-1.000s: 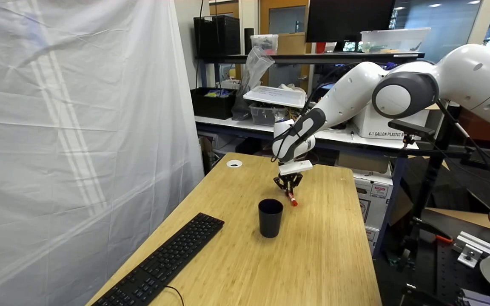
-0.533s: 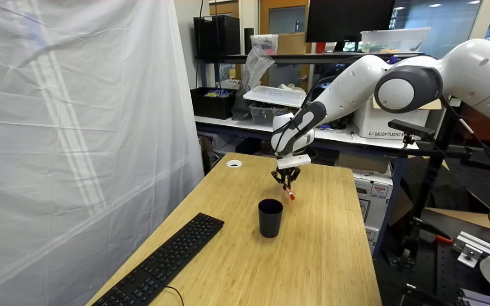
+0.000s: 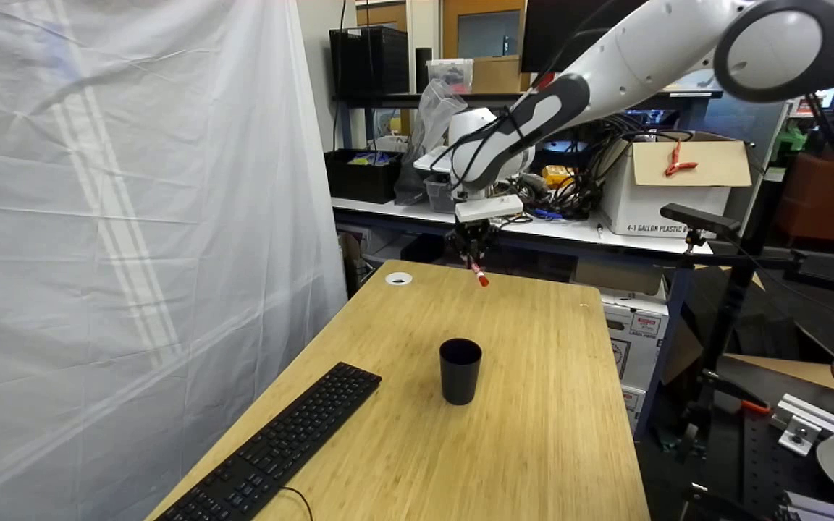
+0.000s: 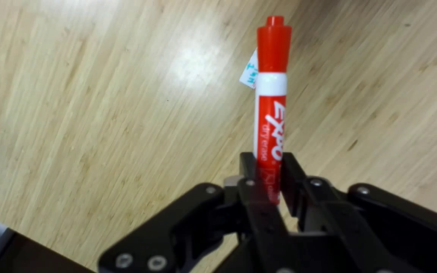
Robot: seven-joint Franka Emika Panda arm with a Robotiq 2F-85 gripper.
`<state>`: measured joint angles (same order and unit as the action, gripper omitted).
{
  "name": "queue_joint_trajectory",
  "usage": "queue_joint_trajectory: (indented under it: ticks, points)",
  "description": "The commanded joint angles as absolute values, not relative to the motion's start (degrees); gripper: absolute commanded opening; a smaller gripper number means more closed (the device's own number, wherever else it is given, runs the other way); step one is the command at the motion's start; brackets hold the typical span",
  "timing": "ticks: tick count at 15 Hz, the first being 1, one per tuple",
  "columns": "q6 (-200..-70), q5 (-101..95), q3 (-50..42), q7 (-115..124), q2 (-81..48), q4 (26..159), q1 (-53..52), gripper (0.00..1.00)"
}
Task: Put the marker in the cup
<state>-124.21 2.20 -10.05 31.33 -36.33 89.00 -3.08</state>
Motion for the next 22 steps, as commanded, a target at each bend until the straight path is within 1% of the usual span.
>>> queue_joint_trajectory:
  ticks: [1,5,9,12,15,18,22]
  points:
    - [-122.13,-6.00,-12.17,41.29,-25.95,98.04,-9.43,0.05]
    - [-117.88,-20.33,-10.34,55.39,-18.24,103.09,-14.45,0.05]
    - [-111.51,-29.45,-6.82,62.89,-17.33,102.37,-15.35,0.05]
    - [-106.37,-32.27,-4.64,66.22,-21.21,95.74,-15.85,0.05]
    - [-101.46,-33.45,-3.10,66.72,-28.96,84.40,-16.92,0.05]
    - [-97.59,-34.52,-3.62,65.71,-36.83,74.00,-18.40,0.05]
    - [-94.50,-33.46,-5.04,66.86,-43.56,67.66,-18.55,0.05]
